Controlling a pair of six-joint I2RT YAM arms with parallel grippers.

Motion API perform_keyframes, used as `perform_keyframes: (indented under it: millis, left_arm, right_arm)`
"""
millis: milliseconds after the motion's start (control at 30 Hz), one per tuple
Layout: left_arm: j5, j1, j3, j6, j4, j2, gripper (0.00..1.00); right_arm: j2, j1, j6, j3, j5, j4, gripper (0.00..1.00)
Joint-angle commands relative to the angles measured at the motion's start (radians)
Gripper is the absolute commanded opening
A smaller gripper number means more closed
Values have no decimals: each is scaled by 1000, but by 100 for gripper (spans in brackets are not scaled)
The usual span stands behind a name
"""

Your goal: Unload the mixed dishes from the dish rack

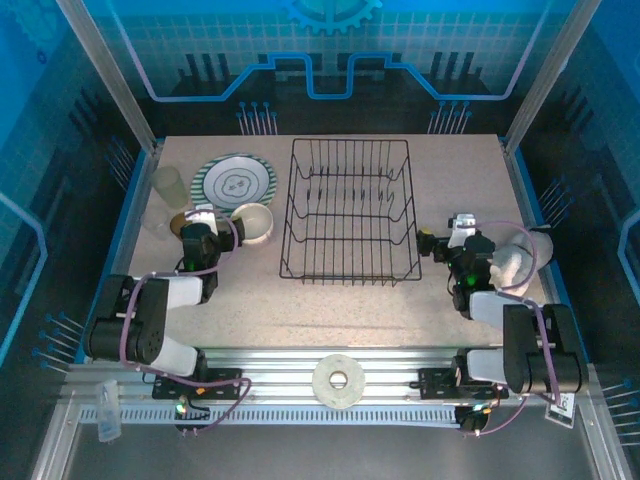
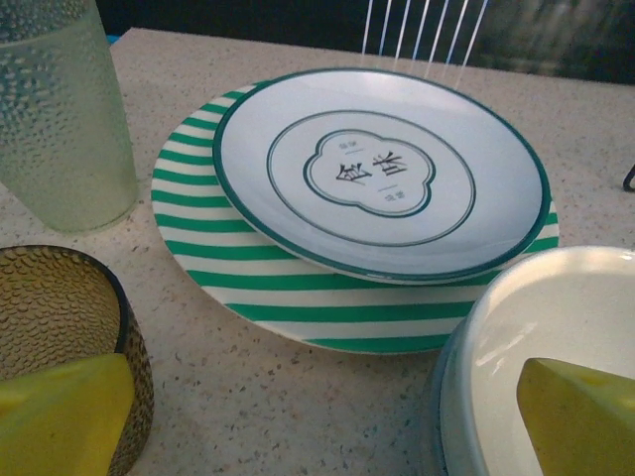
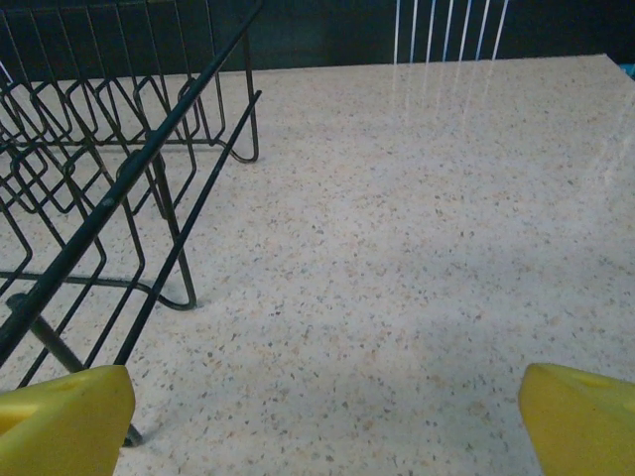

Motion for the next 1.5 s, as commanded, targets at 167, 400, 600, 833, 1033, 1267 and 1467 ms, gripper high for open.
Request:
perform_keyframes:
  millis: [167, 400, 600, 833, 1033, 1267, 1467]
  left_arm:
    - [27, 14, -78, 8, 219, 57, 99]
    - [32, 18, -79, 6, 231, 65, 99]
    - [30, 18, -52, 7, 181, 62, 99]
    - [11, 11, -43, 11, 164, 64, 99]
    - [36, 9, -23, 23, 130, 66, 99]
    - [35, 7, -23, 24, 130, 66, 99]
    - [37, 7, -23, 24, 131, 65, 99]
  right_arm:
    - [209, -10, -25, -8, -68, 318, 100]
    - [214, -9, -36, 39, -93, 230, 100]
    - [218, 13, -46, 63, -54, 190, 100]
    - [220, 27, -55, 79, -29, 163, 100]
    - [220, 36, -61, 85, -6, 150, 100]
    - [224, 68, -106, 128, -12, 75, 100]
    - [224, 68, -109, 133, -21, 64, 100]
